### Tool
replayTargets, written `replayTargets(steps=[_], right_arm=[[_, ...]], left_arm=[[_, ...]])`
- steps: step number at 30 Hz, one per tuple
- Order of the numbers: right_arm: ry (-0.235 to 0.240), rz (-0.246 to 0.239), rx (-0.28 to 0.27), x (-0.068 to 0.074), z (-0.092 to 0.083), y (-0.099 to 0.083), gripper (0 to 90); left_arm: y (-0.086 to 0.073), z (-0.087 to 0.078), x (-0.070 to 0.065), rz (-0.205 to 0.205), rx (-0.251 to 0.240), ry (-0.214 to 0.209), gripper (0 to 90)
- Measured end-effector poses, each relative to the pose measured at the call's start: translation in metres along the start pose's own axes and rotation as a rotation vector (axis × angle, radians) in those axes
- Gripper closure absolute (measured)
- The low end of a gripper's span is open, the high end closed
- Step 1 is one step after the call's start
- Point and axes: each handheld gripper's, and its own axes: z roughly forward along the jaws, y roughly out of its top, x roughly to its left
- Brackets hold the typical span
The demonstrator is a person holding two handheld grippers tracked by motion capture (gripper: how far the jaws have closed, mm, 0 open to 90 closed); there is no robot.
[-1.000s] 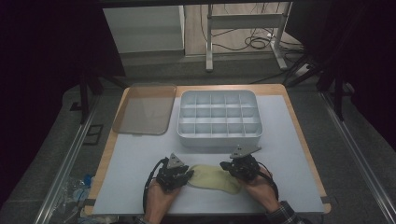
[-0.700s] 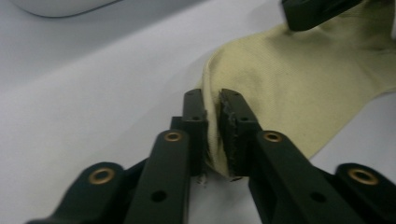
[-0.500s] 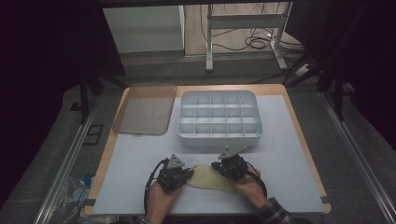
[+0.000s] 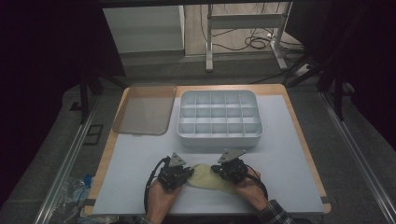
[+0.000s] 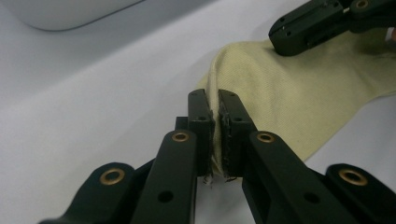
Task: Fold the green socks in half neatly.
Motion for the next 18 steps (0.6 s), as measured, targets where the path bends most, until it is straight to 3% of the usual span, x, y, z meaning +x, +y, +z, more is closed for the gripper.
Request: replayTargets(steps=[18], right_arm=[[0.054,-0.004,0.001,0.018,-0.008,-0.009,89.3]], left_arm=[[0.005,-0.003,-0.002,0.015,-0.002,0.005,84.7]])
